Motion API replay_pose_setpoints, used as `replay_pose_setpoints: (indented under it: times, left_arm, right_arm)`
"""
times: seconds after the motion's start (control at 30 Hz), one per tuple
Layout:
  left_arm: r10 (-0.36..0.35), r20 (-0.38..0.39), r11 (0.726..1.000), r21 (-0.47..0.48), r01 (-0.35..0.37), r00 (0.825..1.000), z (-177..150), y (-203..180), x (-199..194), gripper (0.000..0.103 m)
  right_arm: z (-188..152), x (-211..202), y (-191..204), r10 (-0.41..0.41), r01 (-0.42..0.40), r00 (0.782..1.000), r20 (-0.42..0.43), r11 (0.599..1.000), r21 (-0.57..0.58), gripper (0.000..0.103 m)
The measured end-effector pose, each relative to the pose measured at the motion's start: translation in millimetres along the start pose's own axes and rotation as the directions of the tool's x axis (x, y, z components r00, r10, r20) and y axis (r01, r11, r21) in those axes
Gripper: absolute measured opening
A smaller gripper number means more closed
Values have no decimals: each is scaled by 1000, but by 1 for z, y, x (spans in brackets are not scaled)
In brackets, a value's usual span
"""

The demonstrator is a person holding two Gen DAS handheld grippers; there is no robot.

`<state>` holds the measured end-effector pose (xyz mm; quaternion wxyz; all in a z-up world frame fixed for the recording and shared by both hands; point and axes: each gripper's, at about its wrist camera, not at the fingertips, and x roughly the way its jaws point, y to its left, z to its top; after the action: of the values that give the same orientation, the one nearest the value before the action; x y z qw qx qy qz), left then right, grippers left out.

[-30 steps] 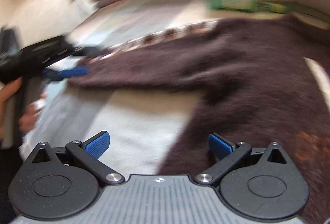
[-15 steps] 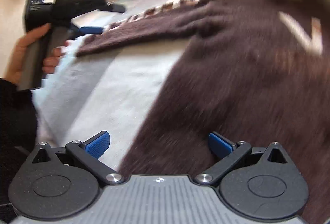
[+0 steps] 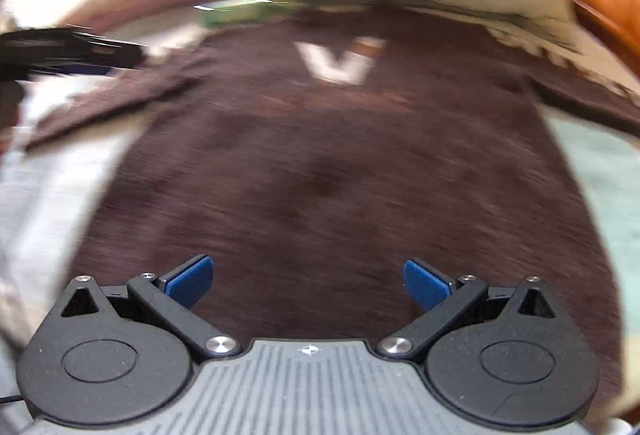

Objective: Fold clothes

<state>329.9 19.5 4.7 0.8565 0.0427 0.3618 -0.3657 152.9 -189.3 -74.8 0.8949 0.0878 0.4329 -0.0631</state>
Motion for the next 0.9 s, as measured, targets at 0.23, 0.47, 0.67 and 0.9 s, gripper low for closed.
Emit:
replay_pose_setpoints:
  times: [0.23, 0.47, 0.67, 0.9]
  left_arm:
    - [-86, -116, 990, 98, 97, 990, -39, -44, 28, 96]
    - [-38, -100, 995, -90, 29, 994, -77, 11, 20, 95]
    - [0, -24, 999, -43, -1, 1000, -63, 4, 2, 95]
    - [-38, -80, 999, -10, 38, 996, -61, -7, 36, 95]
  right_arm:
    - [-19, 9, -15, -44, 43, 998, 36, 999, 24, 103]
    - [-27, 5, -17, -30, 30, 996, 80, 1000, 1, 103]
    - [-30, 5, -14, -46, 47, 994, 97, 999, -4, 103]
    - [-32, 6, -10, -74, 75, 991, 108, 997, -10, 103]
